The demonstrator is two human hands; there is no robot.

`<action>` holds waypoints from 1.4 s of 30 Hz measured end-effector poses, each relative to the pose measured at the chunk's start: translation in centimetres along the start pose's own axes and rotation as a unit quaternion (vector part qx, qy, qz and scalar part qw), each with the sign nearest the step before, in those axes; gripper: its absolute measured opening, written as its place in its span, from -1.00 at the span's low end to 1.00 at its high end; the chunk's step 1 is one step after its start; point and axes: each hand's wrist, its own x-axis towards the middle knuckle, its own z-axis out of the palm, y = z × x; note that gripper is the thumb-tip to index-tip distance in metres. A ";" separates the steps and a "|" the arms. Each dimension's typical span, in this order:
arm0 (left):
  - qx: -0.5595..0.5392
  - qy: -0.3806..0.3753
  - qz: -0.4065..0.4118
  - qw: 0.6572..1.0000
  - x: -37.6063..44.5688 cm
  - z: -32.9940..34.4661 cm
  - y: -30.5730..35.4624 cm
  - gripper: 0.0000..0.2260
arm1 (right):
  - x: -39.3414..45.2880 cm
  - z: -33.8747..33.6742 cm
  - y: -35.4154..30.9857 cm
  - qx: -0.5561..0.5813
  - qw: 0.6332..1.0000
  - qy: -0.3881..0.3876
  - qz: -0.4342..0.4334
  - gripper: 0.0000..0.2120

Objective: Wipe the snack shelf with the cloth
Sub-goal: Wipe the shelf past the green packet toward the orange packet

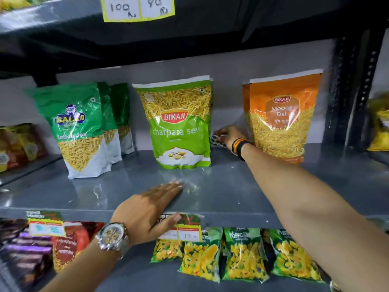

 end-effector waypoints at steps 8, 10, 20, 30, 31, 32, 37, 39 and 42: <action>-0.005 -0.007 0.003 1.000 0.1 0.0 -0.2 -0.36 | -0.9 -0.1 -1.1 -0.129 0.989 -0.068 0.029 -0.79; -0.005 -0.003 0.014 1.000 0.0 -0.1 -0.1 -0.34 | -1.3 0.1 -1.1 -0.122 0.989 -0.086 0.017 -0.81; -0.009 -0.010 -0.002 1.000 0.0 -0.8 0.4 -0.24 | -12.9 -5.2 -6.5 -0.062 0.980 -0.186 -0.025 -0.76; -0.006 -0.017 0.010 1.000 0.0 -0.9 0.3 -0.22 | -21.9 -10.7 -10.0 -0.014 0.981 -0.189 -0.038 -0.75; -0.008 -0.020 0.008 1.000 0.0 -1.0 0.3 -0.24 | -21.4 -10.7 -9.7 -0.023 0.986 -0.166 -0.025 -0.74; -0.009 -0.022 0.006 1.000 -0.1 -1.0 0.3 -0.25 | -21.1 -10.3 -9.3 -0.037 0.988 -0.150 -0.010 -0.74; -0.012 -0.022 0.007 1.000 -0.5 -1.3 0.6 -0.25 | -23.3 -8.3 -10.2 -0.067 0.986 -0.151 0.006 -0.76; -0.013 -0.022 0.003 1.000 -0.5 -1.4 0.7 -0.26 | -26.2 -8.3 -12.0 -0.063 0.979 -0.192 -0.003 -0.74; -0.015 -0.018 0.003 1.000 -0.5 -1.4 0.6 -0.30 | -29.9 -9.5 -13.3 -0.056 0.968 -0.246 -0.011 -0.75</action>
